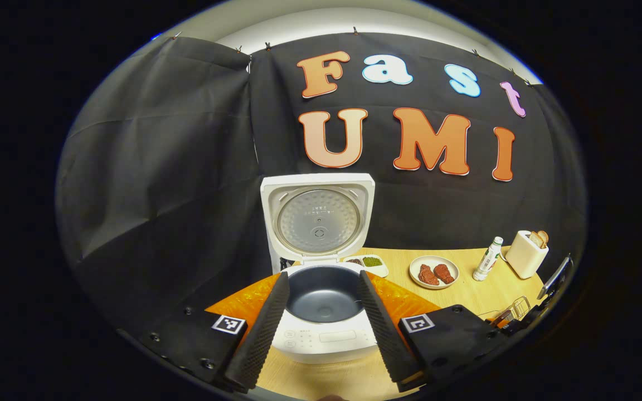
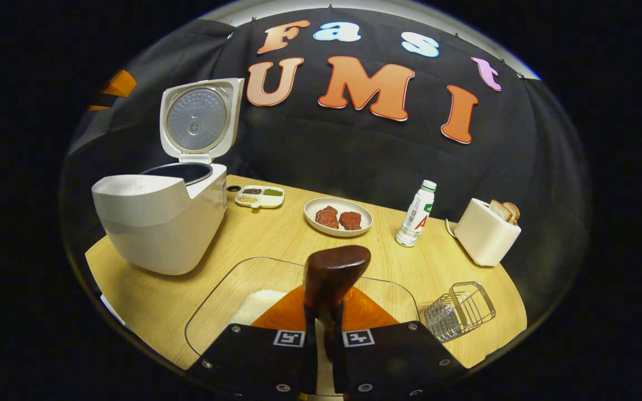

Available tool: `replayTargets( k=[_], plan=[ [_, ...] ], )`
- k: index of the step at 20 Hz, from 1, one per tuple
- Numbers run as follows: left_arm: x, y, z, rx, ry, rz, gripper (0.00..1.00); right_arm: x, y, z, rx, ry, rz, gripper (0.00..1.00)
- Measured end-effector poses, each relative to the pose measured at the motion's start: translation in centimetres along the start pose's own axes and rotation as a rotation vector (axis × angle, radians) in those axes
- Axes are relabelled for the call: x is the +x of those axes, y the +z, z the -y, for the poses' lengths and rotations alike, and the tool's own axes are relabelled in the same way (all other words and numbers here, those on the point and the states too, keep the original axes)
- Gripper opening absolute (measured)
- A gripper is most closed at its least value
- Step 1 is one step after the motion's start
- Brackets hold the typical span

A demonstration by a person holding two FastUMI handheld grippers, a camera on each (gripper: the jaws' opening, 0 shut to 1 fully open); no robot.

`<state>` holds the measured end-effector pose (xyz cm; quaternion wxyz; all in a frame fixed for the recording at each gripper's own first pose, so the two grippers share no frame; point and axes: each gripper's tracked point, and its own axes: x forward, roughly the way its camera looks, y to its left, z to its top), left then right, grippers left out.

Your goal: Close the left gripper, press the button to open the rice cooker; take a wooden spoon from the chopstick holder with the right hand, scoop a spoonful of rice and pour it into the rice cooker, then put the wooden spoon back into the chopstick holder.

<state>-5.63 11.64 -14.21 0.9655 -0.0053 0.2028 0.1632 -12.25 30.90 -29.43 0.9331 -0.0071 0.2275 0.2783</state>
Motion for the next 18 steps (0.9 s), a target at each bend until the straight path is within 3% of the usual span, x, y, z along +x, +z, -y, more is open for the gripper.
replayTargets(
  k=[3,8,13,14,18],
  plan=[
    [0.1,-0.3,-0.8,0.000,0.010,-0.004,0.84,0.5,0.1,0.5,0.071,-0.004,-0.026,0.11],
    [0.4,-0.5,-1.7,-0.017,0.015,-0.011,0.84,1.3,0.0,1.3,0.298,-0.001,-0.096,0.11],
    [0.8,-0.5,-1.9,-0.014,0.006,-0.009,0.89,1.0,0.0,0.9,0.400,0.019,-0.126,0.11],
    [0.9,-0.5,-2.0,-0.017,0.005,-0.010,0.84,1.0,0.0,0.9,0.414,0.019,-0.128,0.10],
    [1.0,-0.2,-2.2,-0.010,-0.003,-0.009,0.84,1.1,-0.1,0.9,0.482,0.021,-0.147,0.11]
  ],
)
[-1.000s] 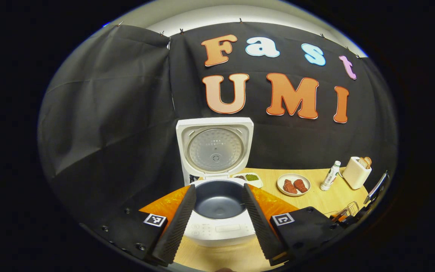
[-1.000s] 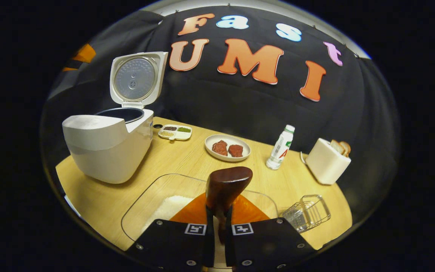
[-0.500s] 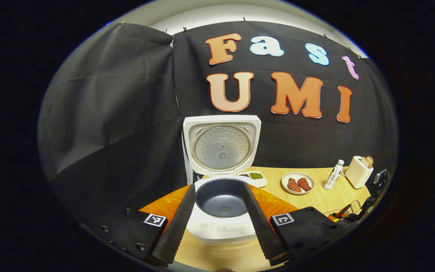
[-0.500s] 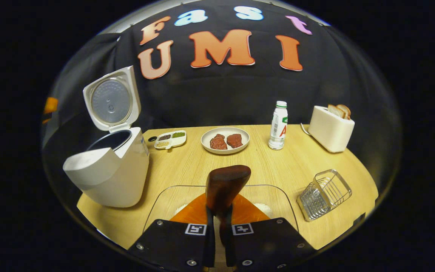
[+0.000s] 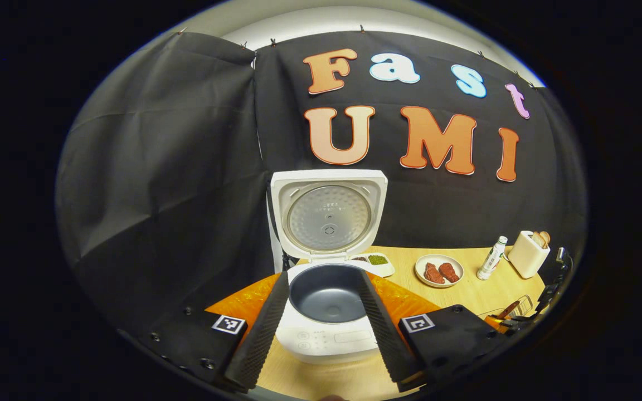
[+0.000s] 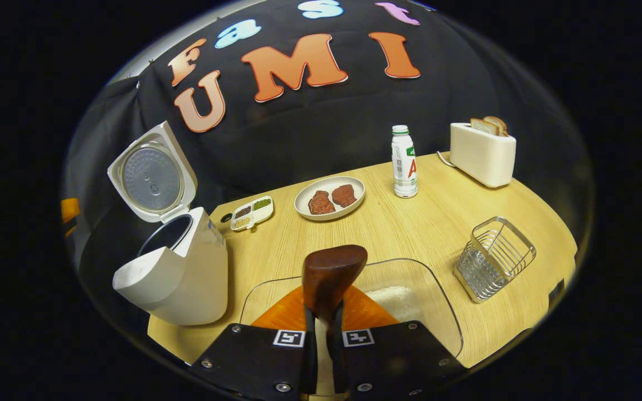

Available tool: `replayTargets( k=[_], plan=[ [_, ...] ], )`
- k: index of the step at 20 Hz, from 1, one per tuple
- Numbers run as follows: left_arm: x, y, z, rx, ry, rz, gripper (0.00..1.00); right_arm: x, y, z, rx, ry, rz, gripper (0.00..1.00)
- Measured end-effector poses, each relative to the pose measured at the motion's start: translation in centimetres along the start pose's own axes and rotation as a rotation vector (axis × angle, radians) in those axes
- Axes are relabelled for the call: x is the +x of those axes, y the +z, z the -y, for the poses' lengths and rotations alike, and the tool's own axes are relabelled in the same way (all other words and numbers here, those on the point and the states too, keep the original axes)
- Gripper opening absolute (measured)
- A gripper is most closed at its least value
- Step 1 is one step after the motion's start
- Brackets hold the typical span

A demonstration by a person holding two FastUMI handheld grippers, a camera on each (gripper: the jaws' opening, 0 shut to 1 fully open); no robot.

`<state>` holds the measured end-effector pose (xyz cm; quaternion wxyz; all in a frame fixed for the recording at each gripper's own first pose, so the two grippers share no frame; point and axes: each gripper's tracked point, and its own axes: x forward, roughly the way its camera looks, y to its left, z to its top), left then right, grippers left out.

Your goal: Close the left gripper, press the button to open the rice cooker; take a wooden spoon from the chopstick holder with the right hand, scoop a spoonful of rice and pour it into the rice cooker, then put the wooden spoon back into the chopstick holder.

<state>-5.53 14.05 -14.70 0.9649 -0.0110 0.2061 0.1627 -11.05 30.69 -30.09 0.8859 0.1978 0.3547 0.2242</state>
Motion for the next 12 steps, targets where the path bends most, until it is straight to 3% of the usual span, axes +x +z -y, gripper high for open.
replayTargets(
  k=[10,12],
  plan=[
    [0.84,0.48,-0.55,0.021,-0.037,0.006,0.87,-0.36,-0.40,-0.67,0.119,0.012,-0.014,0.11],
    [0.90,0.36,-0.52,0.025,-0.044,0.007,0.84,-0.31,-0.46,-0.95,0.182,0.034,-0.024,0.10]
  ],
)
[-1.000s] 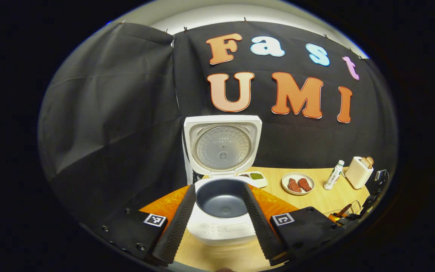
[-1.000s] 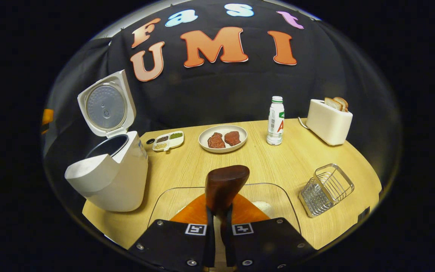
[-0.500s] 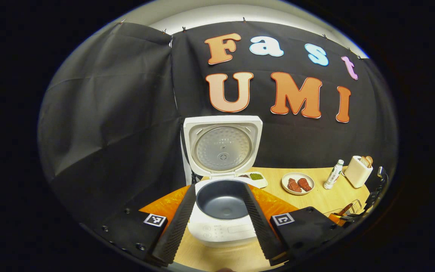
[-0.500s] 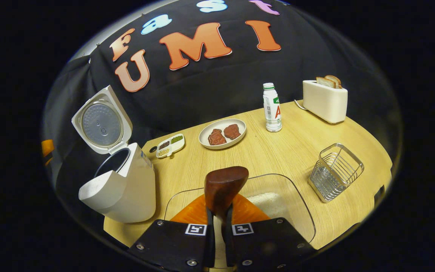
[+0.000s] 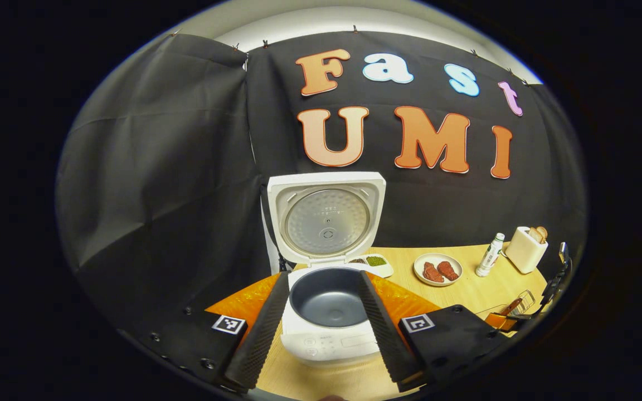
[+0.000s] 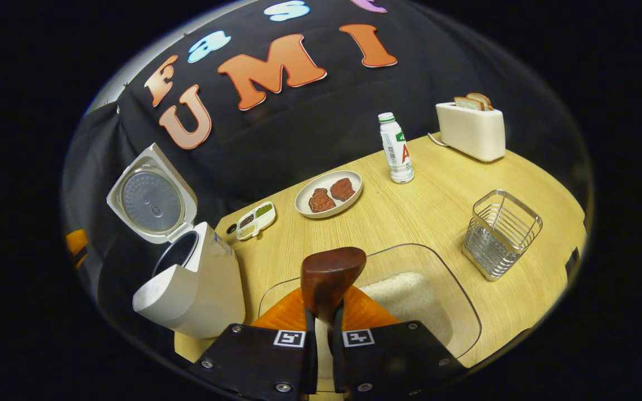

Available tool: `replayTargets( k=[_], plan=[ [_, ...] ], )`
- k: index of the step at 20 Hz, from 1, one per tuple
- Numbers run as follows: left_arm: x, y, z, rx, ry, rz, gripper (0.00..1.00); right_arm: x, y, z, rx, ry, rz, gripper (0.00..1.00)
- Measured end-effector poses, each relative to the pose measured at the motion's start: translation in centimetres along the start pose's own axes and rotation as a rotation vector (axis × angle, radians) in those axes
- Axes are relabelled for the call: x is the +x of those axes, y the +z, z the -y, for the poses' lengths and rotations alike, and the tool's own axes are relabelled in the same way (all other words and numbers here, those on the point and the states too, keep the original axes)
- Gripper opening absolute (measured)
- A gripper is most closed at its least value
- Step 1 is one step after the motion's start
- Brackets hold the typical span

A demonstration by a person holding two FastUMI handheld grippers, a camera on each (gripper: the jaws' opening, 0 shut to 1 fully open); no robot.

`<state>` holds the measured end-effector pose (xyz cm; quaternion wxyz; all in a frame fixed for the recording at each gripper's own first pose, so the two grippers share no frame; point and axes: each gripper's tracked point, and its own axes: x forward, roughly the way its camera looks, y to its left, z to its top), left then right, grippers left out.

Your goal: Close the left gripper, press the button to open the rice cooker; take a wooden spoon from the chopstick holder with the right hand, scoop a spoonful of rice and pour it into the rice cooker, then put the wooden spoon back into the chopstick holder.

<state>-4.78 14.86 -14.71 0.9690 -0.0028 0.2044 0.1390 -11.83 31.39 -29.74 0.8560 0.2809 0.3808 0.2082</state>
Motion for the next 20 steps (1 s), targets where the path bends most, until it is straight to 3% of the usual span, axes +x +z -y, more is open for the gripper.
replayTargets(
  k=[11,20],
  plan=[
    [0.1,-0.1,-0.7,0.006,0.003,-0.005,0.84,0.4,-0.4,0.4,0.200,0.050,-0.034,0.10],
    [0.1,0.4,1.1,-0.001,0.000,0.000,0.84,0.9,-0.9,3.4,0.538,0.172,-0.110,0.10]
  ],
)
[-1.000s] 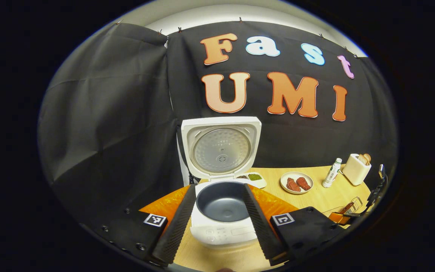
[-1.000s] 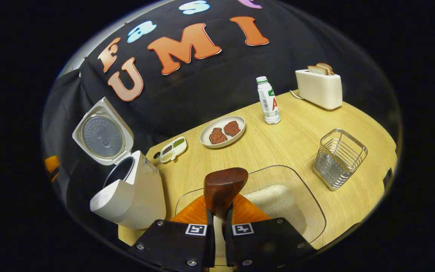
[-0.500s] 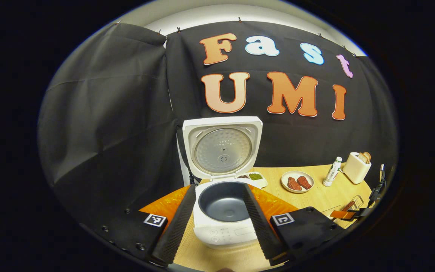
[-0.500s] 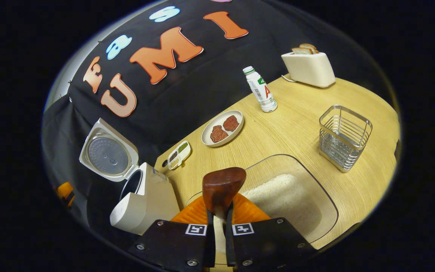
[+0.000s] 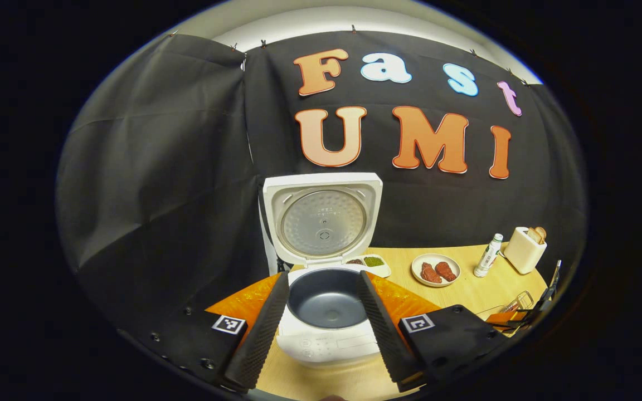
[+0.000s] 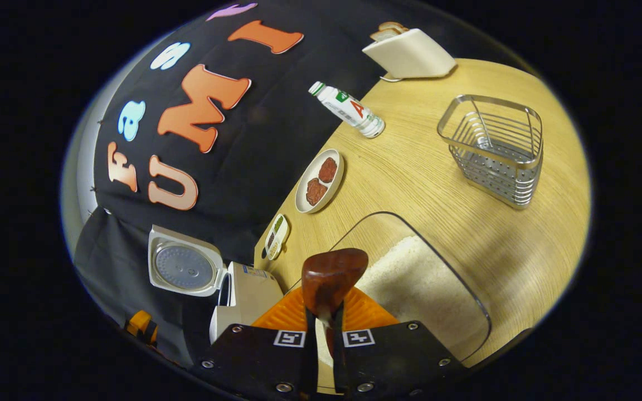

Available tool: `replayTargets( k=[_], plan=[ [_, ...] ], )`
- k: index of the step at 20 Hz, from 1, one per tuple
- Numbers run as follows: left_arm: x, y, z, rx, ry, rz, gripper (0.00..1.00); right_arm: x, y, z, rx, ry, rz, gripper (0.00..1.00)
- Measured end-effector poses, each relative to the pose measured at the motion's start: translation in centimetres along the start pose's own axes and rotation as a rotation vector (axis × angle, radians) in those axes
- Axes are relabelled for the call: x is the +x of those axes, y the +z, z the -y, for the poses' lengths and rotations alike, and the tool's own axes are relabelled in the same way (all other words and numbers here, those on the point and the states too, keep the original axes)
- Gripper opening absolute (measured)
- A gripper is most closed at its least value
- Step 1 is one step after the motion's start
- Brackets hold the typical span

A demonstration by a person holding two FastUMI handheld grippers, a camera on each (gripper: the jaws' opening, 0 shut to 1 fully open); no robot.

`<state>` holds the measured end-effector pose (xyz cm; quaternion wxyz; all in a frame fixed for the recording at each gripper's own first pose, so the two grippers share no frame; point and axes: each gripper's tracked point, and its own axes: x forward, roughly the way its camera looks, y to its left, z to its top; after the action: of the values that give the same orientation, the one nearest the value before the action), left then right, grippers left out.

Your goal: Close the left gripper, press the button to open the rice cooker; take a wooden spoon from the chopstick holder with the right hand, scoop a spoonful of rice and pour it into the rice cooker, then put the wooden spoon back into the chopstick holder.

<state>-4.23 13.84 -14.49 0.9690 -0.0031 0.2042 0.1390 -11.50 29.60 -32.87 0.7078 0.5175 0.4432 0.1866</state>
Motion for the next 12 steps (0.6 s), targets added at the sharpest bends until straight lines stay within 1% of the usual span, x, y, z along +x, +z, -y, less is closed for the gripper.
replayTargets(
  k=[1,2,3,4,5,6,7,12],
  plan=[
    [0.0,0.2,0.3,0.001,0.000,0.003,0.87,-0.2,0.4,0.3,0.044,0.019,0.000,0.10],
    [-0.1,0.2,0.4,0.002,0.002,0.005,0.84,-0.5,1.0,0.4,0.081,0.038,0.004,0.10],
    [-0.1,0.3,0.6,0.002,0.004,0.007,0.84,-0.7,1.5,0.5,0.113,0.058,0.005,0.10],
    [-0.2,0.2,0.7,0.000,0.007,0.007,0.87,-0.9,2.0,0.4,0.123,0.071,0.007,0.10],
    [-0.2,0.3,0.9,-0.004,0.008,0.007,0.84,-1.0,2.7,0.3,0.138,0.088,0.011,0.10],
    [-0.2,0.3,1.2,-0.008,0.008,0.008,0.84,-1.5,3.0,0.1,0.144,0.099,0.012,0.14],
    [-0.3,0.4,1.4,-0.012,0.010,0.010,0.84,-1.8,3.6,-0.2,0.164,0.118,0.020,0.10],
    [-0.4,0.3,2.2,-0.033,0.015,0.012,0.84,-3.5,7.5,-2.1,0.270,0.222,0.051,0.10]
  ],
)
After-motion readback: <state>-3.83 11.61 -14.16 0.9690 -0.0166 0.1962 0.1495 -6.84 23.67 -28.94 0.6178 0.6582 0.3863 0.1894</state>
